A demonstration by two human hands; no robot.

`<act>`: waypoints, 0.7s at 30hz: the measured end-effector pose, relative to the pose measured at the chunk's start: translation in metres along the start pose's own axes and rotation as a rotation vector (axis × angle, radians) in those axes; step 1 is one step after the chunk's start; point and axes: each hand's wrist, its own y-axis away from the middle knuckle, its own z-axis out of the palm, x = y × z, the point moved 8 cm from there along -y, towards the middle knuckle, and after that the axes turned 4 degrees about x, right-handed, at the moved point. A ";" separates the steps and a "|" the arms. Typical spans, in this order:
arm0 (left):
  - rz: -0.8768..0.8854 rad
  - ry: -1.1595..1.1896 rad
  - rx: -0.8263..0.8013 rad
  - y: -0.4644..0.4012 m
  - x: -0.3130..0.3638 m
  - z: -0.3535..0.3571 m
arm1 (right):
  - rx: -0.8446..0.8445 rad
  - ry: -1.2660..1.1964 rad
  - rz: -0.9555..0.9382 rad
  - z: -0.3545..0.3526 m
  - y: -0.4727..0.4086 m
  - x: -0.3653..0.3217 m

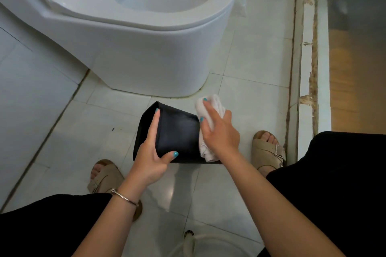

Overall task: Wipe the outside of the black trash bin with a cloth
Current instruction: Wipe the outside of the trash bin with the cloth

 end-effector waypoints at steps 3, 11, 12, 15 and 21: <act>0.016 0.020 -0.006 -0.003 0.003 0.004 | 0.002 -0.006 0.211 -0.002 -0.005 0.041; 0.062 -0.054 -0.041 -0.008 0.014 0.010 | 0.033 0.022 0.016 -0.010 -0.004 -0.006; 0.082 -0.068 -0.054 -0.009 0.018 0.013 | 0.035 -0.004 -0.028 -0.013 -0.005 -0.020; 0.116 -0.095 -0.081 -0.006 0.026 0.018 | 0.039 -0.080 -0.140 -0.021 -0.004 -0.055; 0.126 -0.109 -0.071 -0.003 0.019 0.015 | 0.067 -0.096 -0.087 -0.015 -0.007 -0.042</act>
